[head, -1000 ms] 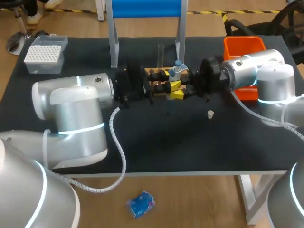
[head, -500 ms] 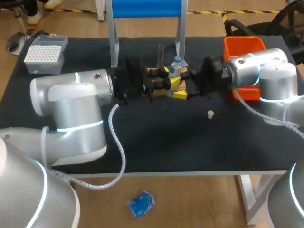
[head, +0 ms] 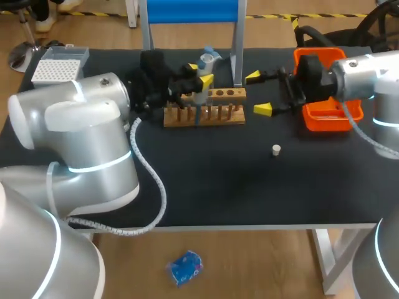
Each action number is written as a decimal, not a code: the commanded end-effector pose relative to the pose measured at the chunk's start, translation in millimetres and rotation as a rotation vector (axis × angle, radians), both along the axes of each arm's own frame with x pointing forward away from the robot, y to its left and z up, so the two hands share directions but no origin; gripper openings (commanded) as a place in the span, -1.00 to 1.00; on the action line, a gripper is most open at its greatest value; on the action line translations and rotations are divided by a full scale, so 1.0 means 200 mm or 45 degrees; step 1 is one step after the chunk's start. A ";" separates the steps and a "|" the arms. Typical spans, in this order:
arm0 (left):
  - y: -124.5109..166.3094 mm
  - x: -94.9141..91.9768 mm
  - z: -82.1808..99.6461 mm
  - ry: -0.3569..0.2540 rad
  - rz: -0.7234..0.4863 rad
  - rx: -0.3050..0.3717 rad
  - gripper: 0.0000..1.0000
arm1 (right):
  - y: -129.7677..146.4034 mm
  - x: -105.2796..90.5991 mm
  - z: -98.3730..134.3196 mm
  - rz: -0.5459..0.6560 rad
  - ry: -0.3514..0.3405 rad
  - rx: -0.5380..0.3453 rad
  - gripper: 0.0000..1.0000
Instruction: Invert the test tube, pick up the pipette, mount the tip to pipette, aspirate from beaker and dispense into the tube, eject the tip, return the pipette, and cap with the stopper.
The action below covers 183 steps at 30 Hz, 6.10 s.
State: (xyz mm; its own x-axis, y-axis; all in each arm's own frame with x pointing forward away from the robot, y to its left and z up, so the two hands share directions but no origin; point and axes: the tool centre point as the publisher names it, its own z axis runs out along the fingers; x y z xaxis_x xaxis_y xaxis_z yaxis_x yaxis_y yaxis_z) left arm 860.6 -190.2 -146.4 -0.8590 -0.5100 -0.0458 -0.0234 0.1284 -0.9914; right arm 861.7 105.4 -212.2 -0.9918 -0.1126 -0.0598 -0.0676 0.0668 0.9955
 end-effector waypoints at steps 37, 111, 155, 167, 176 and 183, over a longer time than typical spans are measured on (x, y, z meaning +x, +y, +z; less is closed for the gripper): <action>0.18 0.75 0.03 0.373 0.624 0.041 -1.00 | 0.10 0.45 0.15 -0.587 0.137 -0.284 1.00; 0.55 1.62 -0.17 0.534 1.122 0.225 -1.00 | 0.45 1.17 0.07 -0.795 0.282 -0.409 1.00; 0.53 1.59 -0.33 0.618 1.153 0.310 -0.22 | 0.45 1.17 0.07 -0.795 0.282 -0.409 1.00; 0.51 1.55 -0.33 0.614 1.149 0.313 -0.02 | 0.45 1.17 0.07 -0.795 0.282 -0.409 1.00; 0.49 1.43 -0.30 0.593 1.136 0.305 0.41 | 0.45 1.17 0.07 -0.795 0.282 -0.409 1.00; 0.49 1.25 -0.30 0.573 1.089 0.289 1.00 | 0.45 1.17 0.07 -0.795 0.282 -0.409 1.00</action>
